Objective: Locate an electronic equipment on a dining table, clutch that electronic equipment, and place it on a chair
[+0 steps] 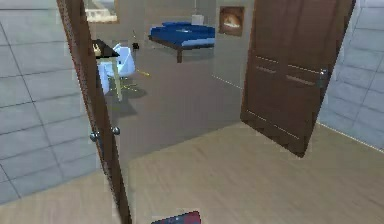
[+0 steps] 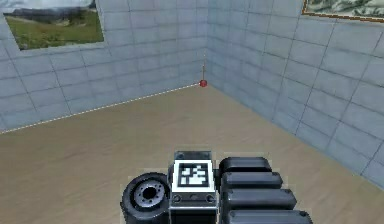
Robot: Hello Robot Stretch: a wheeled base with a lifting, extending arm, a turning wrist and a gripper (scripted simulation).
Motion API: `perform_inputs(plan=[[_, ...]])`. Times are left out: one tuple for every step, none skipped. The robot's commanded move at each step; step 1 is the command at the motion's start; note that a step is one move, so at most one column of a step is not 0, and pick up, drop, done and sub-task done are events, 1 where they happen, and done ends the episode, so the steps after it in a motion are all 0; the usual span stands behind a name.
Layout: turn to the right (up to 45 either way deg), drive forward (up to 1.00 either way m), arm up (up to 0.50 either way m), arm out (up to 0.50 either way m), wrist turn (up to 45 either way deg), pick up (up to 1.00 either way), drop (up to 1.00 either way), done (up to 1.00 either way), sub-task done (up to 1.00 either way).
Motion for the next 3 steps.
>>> perform_inputs(plan=[[15.0, 0.0, 0.0, 0.0, 0.0, 0.0, 0.0, 0.0, 0.0], [0.0, 0.45, 0.0, 0.0, 0.0, 0.0, 0.0, 0.0, 0.0], [0.0, 0.5, 0.0, 0.0, 0.0, 0.0, 0.0, 0.0, 0.0]])
